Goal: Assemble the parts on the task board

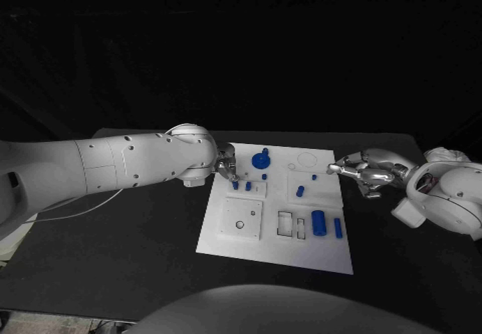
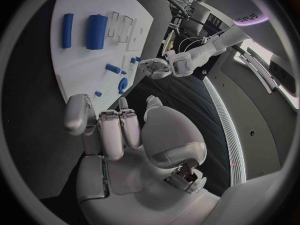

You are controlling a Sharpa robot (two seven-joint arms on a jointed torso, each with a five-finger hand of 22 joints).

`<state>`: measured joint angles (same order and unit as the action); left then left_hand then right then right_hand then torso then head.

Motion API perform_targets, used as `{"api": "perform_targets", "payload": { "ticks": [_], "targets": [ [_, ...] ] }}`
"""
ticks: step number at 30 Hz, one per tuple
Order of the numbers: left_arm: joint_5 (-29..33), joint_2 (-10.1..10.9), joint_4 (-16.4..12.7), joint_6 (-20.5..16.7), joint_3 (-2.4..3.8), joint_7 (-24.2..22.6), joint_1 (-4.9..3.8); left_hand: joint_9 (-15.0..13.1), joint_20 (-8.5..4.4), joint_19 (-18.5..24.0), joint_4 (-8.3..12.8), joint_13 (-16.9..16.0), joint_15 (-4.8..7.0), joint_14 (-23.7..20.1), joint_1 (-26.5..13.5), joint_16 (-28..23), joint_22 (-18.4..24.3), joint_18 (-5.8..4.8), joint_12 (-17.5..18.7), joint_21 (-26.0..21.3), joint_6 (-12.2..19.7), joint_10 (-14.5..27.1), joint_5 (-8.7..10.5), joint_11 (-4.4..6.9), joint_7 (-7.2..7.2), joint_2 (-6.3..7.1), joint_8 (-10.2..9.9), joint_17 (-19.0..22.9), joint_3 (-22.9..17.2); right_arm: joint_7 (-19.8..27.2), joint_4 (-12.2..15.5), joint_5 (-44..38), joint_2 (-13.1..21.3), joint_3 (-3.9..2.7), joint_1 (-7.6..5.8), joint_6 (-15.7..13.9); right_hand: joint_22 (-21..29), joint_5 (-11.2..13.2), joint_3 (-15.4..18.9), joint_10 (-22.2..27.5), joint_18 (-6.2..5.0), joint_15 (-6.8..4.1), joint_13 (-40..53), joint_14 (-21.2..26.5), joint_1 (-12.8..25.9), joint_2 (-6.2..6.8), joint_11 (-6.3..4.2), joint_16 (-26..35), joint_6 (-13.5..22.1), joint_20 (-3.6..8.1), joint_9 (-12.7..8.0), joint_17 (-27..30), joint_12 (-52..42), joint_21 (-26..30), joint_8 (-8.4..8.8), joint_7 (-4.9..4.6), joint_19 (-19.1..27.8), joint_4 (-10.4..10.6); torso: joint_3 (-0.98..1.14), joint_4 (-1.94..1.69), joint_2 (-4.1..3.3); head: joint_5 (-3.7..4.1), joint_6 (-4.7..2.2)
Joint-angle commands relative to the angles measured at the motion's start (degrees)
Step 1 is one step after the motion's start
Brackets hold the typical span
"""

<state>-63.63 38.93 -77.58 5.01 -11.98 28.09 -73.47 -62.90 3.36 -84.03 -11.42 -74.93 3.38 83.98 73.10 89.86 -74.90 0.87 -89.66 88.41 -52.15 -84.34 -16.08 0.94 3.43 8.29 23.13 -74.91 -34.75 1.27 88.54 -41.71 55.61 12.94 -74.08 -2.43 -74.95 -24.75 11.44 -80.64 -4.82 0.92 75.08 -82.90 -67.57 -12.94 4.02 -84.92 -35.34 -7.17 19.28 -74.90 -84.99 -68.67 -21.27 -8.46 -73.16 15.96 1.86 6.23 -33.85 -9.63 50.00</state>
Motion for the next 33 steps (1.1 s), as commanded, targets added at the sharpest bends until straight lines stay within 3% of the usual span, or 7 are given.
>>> {"api": "perform_targets", "payload": {
  "ticks": [1, 33],
  "targets": [
    [-0.2, 0.0, -0.2, -0.8, 0.02, -0.2, -0.01, 0.0, -0.25, -4.3, 2.2, -15.1, -0.05, 6.0, -0.1, 0.1, -14.2, -0.29, -0.3, -0.1, -0.1, -5.7, -0.21, -0.12, -0.38, -0.34, -0.2, -15.1, -2.4, 0.5, 0.0, -0.1, -0.1, 0.0, 0.11, 0.3, -8.1, -0.3, -0.3, 0.0, -0.45, -0.1, 7.8, 0.3, -0.7, -0.05, -0.28, 0.3, -0.1, -0.09, 0.0, -6.5, 0.4, 0.2, 0.39, -0.07, 0.4, 0.0, 0.02, 0.02, 0.0, -0.07, 0.0],
    [-1.3, 0.2, -0.5, 0.2, -0.01, 1.5, 0.19, 0.0, -0.23, -4.0, 2.2, -15.1, -0.06, 6.0, -0.3, 0.1, -14.1, -0.2, -0.3, -0.4, 0.0, -5.7, -0.17, -0.15, -0.36, -0.32, -0.3, -15.1, -2.4, 0.7, 0.0, -0.1, 0.0, 0.0, 0.26, 0.3, -8.1, -0.4, -0.4, 0.1, -0.48, -0.09, 7.8, 0.4, -1.0, 0.03, -0.27, 0.4, -0.1, -0.09, -0.1, -6.5, 0.4, 0.4, 0.42, -0.09, 0.5, -0.1, 0.0, 0.12, -0.02, -0.48, 0.0]
  ]
}}
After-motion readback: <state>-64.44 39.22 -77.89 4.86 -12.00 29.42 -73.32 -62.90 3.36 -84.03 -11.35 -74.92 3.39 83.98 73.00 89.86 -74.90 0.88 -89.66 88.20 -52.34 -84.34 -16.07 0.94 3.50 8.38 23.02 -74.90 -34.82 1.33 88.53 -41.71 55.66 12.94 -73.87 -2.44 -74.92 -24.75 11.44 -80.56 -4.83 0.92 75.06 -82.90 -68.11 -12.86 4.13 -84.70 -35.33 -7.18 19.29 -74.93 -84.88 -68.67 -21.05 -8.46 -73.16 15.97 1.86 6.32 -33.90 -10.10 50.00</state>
